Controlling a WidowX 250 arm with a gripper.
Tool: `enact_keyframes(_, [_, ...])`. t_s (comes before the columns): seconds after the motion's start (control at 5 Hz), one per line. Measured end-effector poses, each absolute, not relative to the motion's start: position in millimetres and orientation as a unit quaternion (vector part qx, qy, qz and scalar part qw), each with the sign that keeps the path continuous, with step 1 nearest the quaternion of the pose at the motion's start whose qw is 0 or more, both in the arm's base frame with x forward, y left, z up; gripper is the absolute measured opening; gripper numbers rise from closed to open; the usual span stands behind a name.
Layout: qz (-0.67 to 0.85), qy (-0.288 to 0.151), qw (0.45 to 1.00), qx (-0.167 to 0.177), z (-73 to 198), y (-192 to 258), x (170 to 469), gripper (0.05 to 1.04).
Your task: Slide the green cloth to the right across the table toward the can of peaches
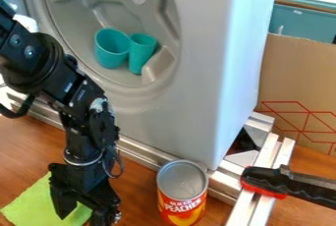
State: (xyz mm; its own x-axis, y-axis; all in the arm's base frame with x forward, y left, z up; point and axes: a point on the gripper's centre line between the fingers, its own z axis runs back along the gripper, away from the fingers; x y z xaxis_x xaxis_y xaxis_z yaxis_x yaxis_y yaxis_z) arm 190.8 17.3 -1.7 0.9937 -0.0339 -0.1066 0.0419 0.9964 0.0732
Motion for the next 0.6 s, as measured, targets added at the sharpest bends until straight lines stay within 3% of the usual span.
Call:
enact_keyframes(0.4, [0.010, 0.020, 0.999, 0.024, 43, 44, 182, 1.000])
enact_keyframes(0.6, [-0.013, 0.038, 0.999, 0.016, 53, 57, 181, 1.000])
